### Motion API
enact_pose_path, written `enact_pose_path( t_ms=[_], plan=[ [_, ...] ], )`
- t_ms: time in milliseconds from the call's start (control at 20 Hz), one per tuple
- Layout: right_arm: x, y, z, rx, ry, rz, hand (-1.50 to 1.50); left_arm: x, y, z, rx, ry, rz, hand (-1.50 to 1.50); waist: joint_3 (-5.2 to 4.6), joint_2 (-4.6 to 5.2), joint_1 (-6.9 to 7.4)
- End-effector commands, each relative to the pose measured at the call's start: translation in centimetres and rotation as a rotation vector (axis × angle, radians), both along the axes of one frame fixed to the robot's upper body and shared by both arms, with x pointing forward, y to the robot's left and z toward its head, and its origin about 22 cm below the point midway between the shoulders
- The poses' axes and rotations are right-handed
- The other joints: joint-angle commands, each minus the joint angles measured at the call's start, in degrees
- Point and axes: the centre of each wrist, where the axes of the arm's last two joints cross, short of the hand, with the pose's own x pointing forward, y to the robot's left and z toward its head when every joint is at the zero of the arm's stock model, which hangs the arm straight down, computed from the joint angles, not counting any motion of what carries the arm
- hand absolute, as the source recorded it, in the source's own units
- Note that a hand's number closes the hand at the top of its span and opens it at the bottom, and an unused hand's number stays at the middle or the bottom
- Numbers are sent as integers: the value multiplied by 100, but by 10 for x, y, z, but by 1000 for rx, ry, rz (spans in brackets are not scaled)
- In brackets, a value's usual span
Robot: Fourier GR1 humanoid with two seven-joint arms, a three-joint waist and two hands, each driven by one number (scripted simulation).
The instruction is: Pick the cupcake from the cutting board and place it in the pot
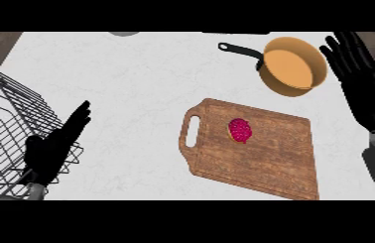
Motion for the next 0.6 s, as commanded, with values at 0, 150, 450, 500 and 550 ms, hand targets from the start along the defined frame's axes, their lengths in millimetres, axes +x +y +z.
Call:
enact_pose_path(
  t_ms=[0,150,450,500,550],
  plan=[
    [4,-12,-4,-18,7,15,150,16,2,19,-46,-35,51,0,153,-156,-40],
    [30,-13,-41,-34,-59,46,150,43,-6,50,-117,-238,134,0,166,-50,154],
    [23,-36,-109,-334,-126,-73,-150,47,-24,71,-204,-307,180,0,180,-47,226],
    [20,-30,-123,-300,-191,-55,-150,50,-25,66,-201,-296,201,0,179,-57,160],
    [23,-49,-121,-270,-217,-47,-150,55,-15,81,-218,-304,225,0,175,-82,120]
  ],
)
